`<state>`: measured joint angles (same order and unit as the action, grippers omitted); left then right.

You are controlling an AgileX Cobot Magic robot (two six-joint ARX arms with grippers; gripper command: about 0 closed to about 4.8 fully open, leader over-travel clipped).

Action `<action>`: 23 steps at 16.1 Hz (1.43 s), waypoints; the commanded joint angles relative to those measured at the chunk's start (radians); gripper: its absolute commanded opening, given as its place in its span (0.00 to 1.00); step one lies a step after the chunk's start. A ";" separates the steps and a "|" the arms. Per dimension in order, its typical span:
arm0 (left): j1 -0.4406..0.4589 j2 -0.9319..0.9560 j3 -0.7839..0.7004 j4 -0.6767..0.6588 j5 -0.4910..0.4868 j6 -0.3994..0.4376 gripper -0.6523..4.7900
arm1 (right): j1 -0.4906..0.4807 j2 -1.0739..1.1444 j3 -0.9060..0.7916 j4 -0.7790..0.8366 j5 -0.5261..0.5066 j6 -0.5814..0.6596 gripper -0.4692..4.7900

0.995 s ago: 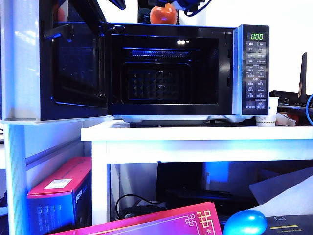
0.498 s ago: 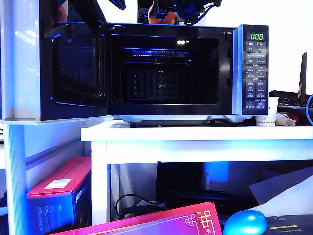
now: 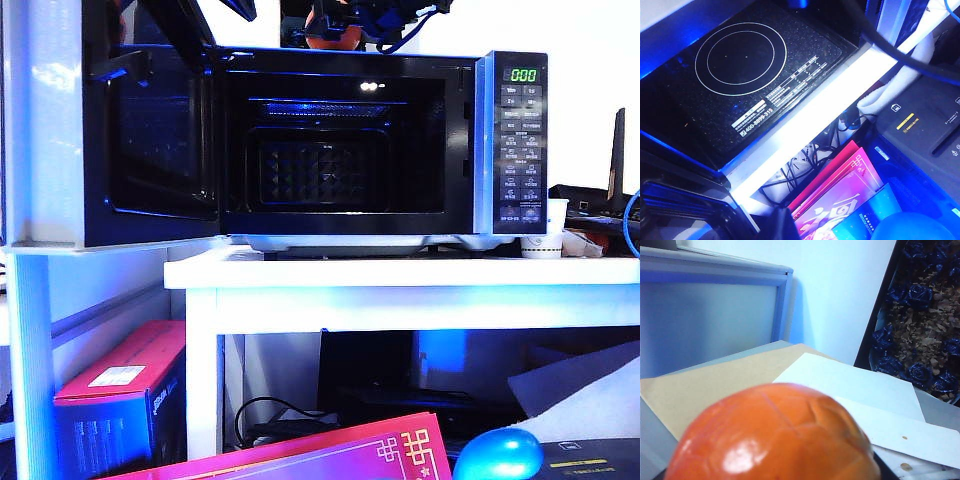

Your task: Open the microwave door, place the orange inside the microwave, then close the microwave door.

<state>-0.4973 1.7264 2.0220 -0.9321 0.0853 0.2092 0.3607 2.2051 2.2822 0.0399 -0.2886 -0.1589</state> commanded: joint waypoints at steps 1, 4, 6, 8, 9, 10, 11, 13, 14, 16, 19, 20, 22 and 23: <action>0.001 -0.001 0.001 0.006 -0.003 -0.004 0.11 | 0.002 -0.007 0.005 0.018 -0.001 -0.003 0.19; 0.001 -0.001 0.001 0.006 -0.003 -0.003 0.11 | 0.002 -0.037 0.005 -0.023 -0.001 -0.003 0.19; 0.001 -0.001 0.001 0.006 -0.003 -0.003 0.11 | 0.002 -0.110 0.005 -0.117 -0.001 -0.027 0.19; 0.001 -0.001 0.001 0.006 -0.003 -0.003 0.11 | 0.002 -0.185 0.005 -0.207 -0.001 -0.061 0.19; 0.001 -0.001 0.001 0.006 -0.003 -0.003 0.11 | 0.002 -0.234 0.005 -0.282 -0.001 -0.097 0.19; 0.001 -0.001 0.001 0.006 -0.003 -0.003 0.11 | 0.002 -0.265 0.005 -0.343 0.000 -0.110 0.19; 0.001 -0.001 0.001 0.006 -0.003 -0.003 0.11 | 0.002 -0.303 0.005 -0.430 0.002 -0.111 0.19; 0.001 -0.001 0.001 0.009 -0.003 -0.003 0.11 | 0.001 -0.358 0.005 -0.587 0.002 -0.112 0.19; 0.001 -0.001 0.001 0.013 -0.003 -0.003 0.11 | 0.000 -0.372 0.005 -0.647 0.002 -0.111 0.19; 0.001 -0.001 0.001 0.028 -0.003 -0.003 0.11 | 0.001 -0.376 0.002 -0.800 0.002 -0.163 0.19; 0.001 -0.001 0.001 0.040 0.001 -0.003 0.11 | 0.002 -0.356 -0.016 -0.911 -0.002 -0.246 0.19; 0.001 -0.001 0.001 0.053 0.006 -0.003 0.11 | 0.002 -0.356 -0.056 -0.891 -0.001 -0.275 0.19; 0.001 -0.001 0.001 0.071 0.005 -0.003 0.11 | 0.002 -0.353 -0.145 -0.869 -0.002 -0.316 0.19; 0.001 -0.001 0.001 0.076 0.005 -0.003 0.11 | 0.002 -0.351 -0.205 -0.839 -0.002 -0.321 0.19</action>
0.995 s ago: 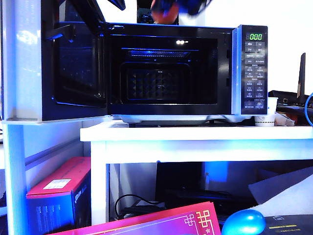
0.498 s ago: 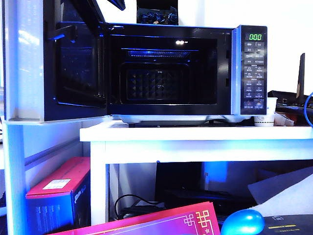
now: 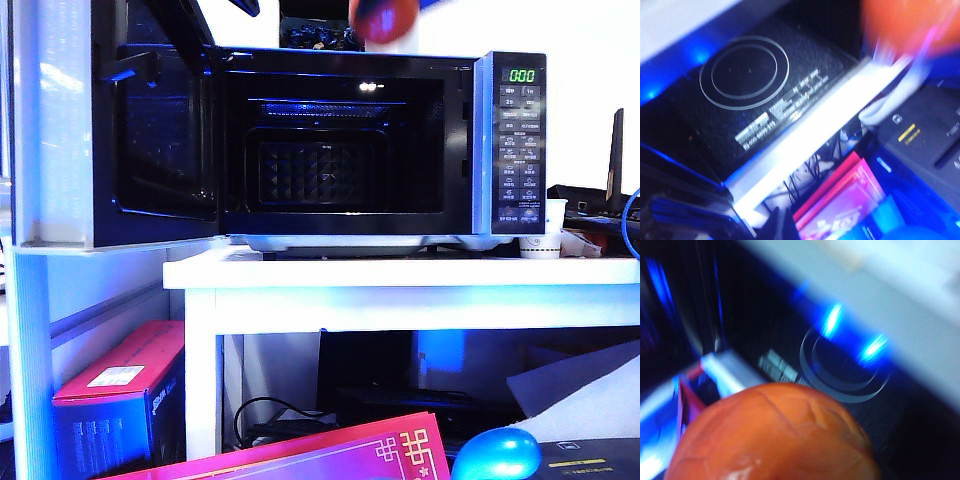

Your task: Open the microwave door, place the orange inside the microwave, then close the microwave door.

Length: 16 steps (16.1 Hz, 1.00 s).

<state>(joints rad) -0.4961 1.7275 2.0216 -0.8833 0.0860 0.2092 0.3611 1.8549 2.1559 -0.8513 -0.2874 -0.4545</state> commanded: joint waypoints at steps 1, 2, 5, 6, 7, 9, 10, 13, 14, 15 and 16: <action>0.000 -0.002 0.001 0.028 0.004 -0.003 0.11 | 0.002 -0.001 -0.138 0.105 -0.002 -0.028 0.19; 0.000 -0.002 0.001 0.027 0.004 -0.003 0.11 | 0.002 -0.001 -0.188 0.166 0.001 -0.028 0.19; 0.000 -0.002 0.001 0.027 0.004 -0.003 0.11 | 0.002 0.005 -0.354 0.472 0.005 -0.024 0.19; 0.000 -0.002 0.001 0.027 0.004 -0.003 0.11 | 0.002 0.013 -0.401 0.575 0.005 -0.023 0.19; 0.000 -0.002 0.001 0.027 0.004 -0.003 0.11 | 0.002 0.032 -0.434 0.664 0.018 -0.023 0.19; 0.000 -0.002 0.001 0.028 0.004 -0.003 0.11 | 0.002 0.086 -0.447 0.758 0.027 -0.023 0.19; 0.000 -0.002 0.001 0.028 0.004 -0.003 0.11 | 0.002 0.112 -0.447 0.782 0.037 -0.023 0.19; 0.000 -0.002 0.001 0.032 0.004 -0.003 0.11 | 0.001 0.150 -0.448 0.776 0.087 -0.023 0.19; 0.000 -0.002 0.001 0.034 0.004 -0.002 0.11 | 0.001 0.152 -0.448 0.774 0.086 -0.023 0.19; 0.000 -0.002 0.001 0.035 0.004 -0.002 0.11 | 0.001 0.152 -0.448 0.778 0.087 -0.013 0.19; 0.000 -0.002 0.001 0.035 0.004 0.000 0.11 | 0.000 0.151 -0.448 0.782 0.087 0.042 0.19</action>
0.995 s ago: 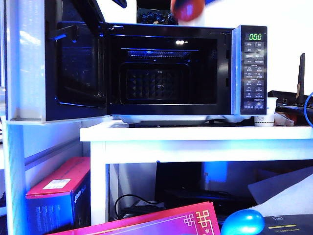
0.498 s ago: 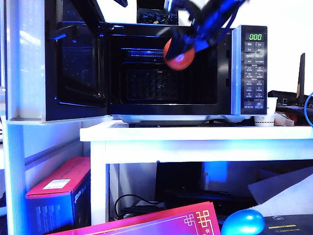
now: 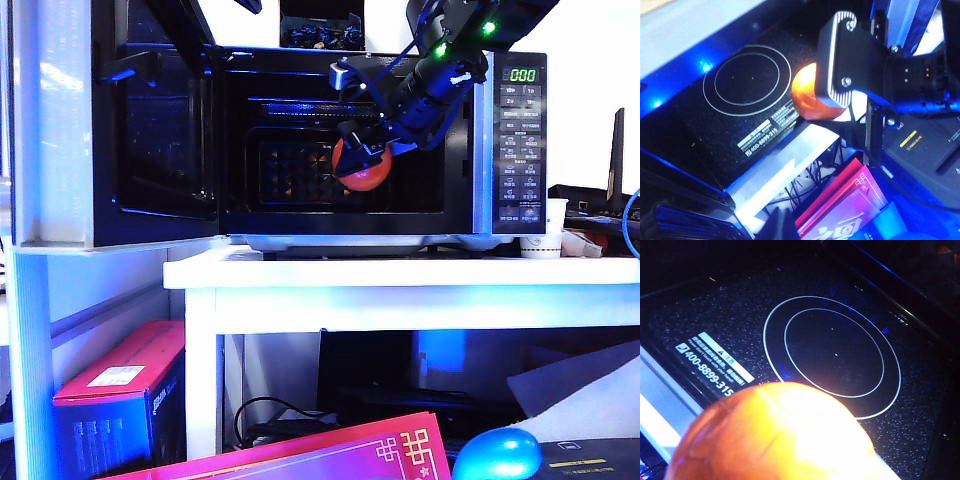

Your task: Open the microwave door, place the orange inside the microwave, then close the microwave door.

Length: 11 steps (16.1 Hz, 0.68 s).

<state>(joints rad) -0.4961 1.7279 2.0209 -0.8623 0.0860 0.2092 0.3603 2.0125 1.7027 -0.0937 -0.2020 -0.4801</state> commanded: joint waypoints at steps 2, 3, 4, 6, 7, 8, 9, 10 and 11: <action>0.000 -0.002 0.002 0.014 0.004 0.000 0.11 | 0.000 -0.005 0.005 0.040 -0.010 0.095 0.19; 0.000 -0.002 0.002 0.014 0.004 0.000 0.11 | 0.000 -0.005 0.005 0.047 -0.018 0.095 0.19; 0.000 -0.002 0.002 0.014 0.004 0.000 0.11 | 0.000 -0.005 0.005 0.045 -0.018 0.095 0.19; 0.000 -0.002 0.002 0.014 0.004 0.000 0.11 | 0.000 -0.005 0.005 0.039 -0.017 0.095 0.19; 0.000 -0.002 0.002 0.014 0.004 0.000 0.11 | 0.002 -0.005 0.005 0.037 -0.016 0.094 0.19; 0.000 -0.002 0.002 0.014 0.004 0.000 0.11 | 0.003 -0.003 0.005 0.041 0.006 0.093 0.19; 0.000 -0.002 0.002 0.014 0.004 0.000 0.11 | 0.003 0.003 0.005 0.061 0.071 0.095 0.19; 0.000 -0.002 0.002 0.014 0.004 0.000 0.11 | 0.003 0.013 0.005 0.097 0.163 0.097 0.19; 0.000 -0.002 0.002 0.015 0.004 0.000 0.11 | 0.003 0.031 0.005 0.132 0.245 0.099 0.19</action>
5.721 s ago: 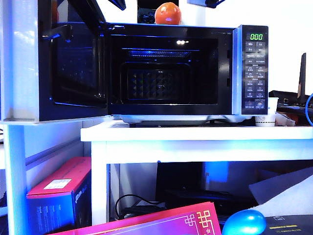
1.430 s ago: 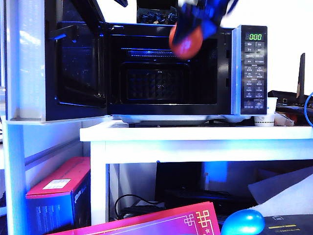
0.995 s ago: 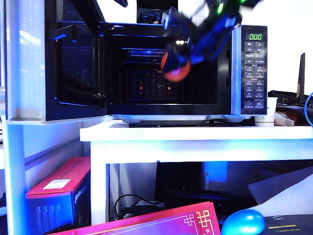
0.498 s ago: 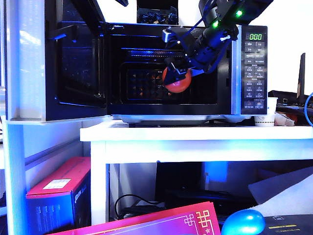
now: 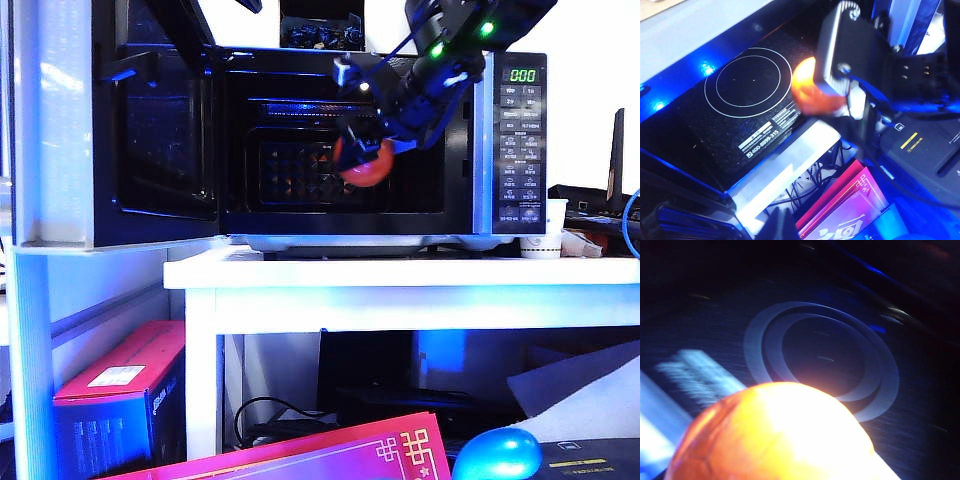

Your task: Open the microwave door, place the orange inside the microwave, then close the microwave door.

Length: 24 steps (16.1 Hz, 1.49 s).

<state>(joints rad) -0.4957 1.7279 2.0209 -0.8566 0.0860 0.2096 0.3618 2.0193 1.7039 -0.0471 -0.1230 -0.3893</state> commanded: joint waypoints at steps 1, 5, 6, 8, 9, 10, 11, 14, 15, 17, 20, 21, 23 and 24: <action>0.000 -0.002 0.002 0.009 0.004 0.000 0.11 | 0.004 0.042 0.003 0.106 0.225 0.013 0.19; 0.000 -0.002 0.002 0.010 0.004 0.000 0.11 | 0.033 0.114 0.003 0.238 0.277 -0.071 0.19; 0.000 -0.002 0.002 0.010 0.004 0.000 0.11 | 0.042 0.138 0.003 0.300 0.286 -0.115 0.19; 0.001 -0.002 0.002 0.010 0.004 0.000 0.11 | 0.050 0.175 0.002 0.380 0.289 -0.163 0.19; 0.001 -0.002 0.002 0.011 0.004 0.000 0.11 | 0.050 0.194 0.002 0.405 0.290 -0.173 0.19; 0.002 -0.002 0.002 0.013 0.004 0.000 0.11 | 0.050 0.214 0.003 0.441 0.290 -0.211 0.19; 0.003 -0.002 0.002 0.014 0.004 0.000 0.11 | 0.050 0.233 0.003 0.477 0.290 -0.248 0.19; 0.003 -0.001 0.002 0.019 0.004 0.000 0.11 | 0.050 0.265 0.003 0.535 0.280 -0.273 0.19; 0.003 -0.002 0.002 0.021 0.004 0.000 0.11 | 0.050 0.266 0.003 0.522 0.279 -0.270 0.19; 0.003 -0.002 0.002 0.021 0.004 0.000 0.11 | 0.050 0.266 0.003 0.515 0.277 -0.238 0.19; 0.003 -0.002 0.002 0.021 0.005 0.000 0.11 | 0.050 0.266 0.003 0.549 0.141 -0.212 0.19; 0.003 -0.001 0.002 0.021 0.005 0.000 0.11 | 0.050 0.267 0.003 0.571 0.119 -0.212 0.19; 0.002 -0.002 0.002 0.021 0.005 0.000 0.11 | 0.050 0.272 0.003 0.617 0.116 -0.212 0.19; 0.002 -0.002 0.002 0.021 0.006 0.000 0.11 | 0.049 0.276 0.003 0.639 0.117 -0.212 0.19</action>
<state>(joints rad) -0.4934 1.7279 2.0209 -0.8494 0.0864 0.2096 0.4114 2.2929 1.7081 0.5705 -0.0051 -0.5999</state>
